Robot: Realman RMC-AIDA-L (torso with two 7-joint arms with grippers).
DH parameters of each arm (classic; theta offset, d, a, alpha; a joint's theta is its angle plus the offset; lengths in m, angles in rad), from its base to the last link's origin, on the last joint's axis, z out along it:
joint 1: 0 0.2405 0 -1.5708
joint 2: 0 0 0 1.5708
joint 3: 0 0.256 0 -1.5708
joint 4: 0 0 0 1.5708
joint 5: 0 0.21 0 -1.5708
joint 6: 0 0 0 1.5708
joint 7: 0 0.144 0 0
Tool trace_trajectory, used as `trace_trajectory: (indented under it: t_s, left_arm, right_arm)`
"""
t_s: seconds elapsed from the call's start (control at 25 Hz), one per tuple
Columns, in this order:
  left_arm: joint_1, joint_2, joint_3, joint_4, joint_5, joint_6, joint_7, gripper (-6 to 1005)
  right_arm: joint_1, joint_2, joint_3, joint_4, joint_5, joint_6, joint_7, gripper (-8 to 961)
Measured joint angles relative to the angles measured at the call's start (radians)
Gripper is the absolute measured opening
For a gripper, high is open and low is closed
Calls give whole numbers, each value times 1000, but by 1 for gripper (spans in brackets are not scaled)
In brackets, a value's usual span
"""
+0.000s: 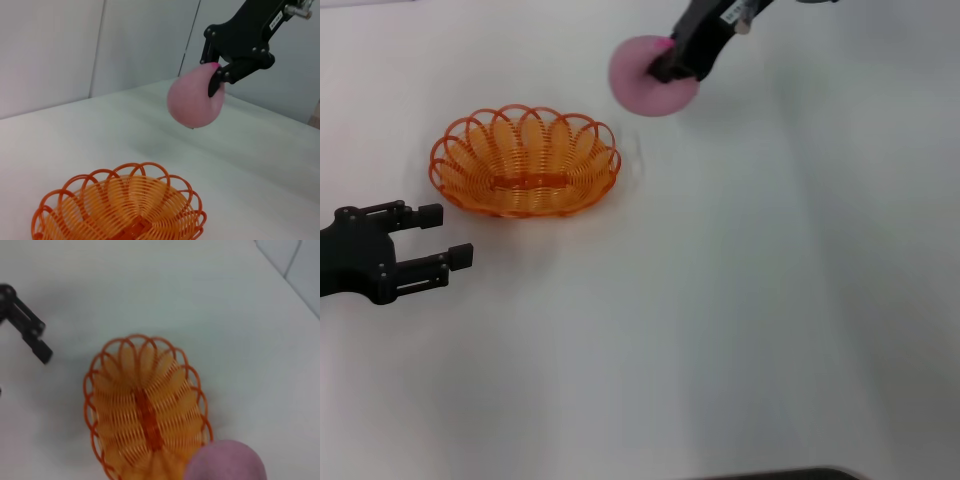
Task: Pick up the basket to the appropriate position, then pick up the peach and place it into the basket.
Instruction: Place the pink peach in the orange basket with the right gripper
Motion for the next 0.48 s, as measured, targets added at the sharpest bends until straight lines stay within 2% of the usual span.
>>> trace_trajectory:
  t_s: [0.24, 0.48]
  left_arm:
    - [-2, -1, 2, 0, 0, -6, 1, 691]
    - [-7, -2, 1, -6, 0, -10, 4, 690]
  right_arm:
    - [-7, -2, -85, 57, 148, 108, -35, 52]
    - [-9, -1, -114, 193, 319, 230, -177, 53]
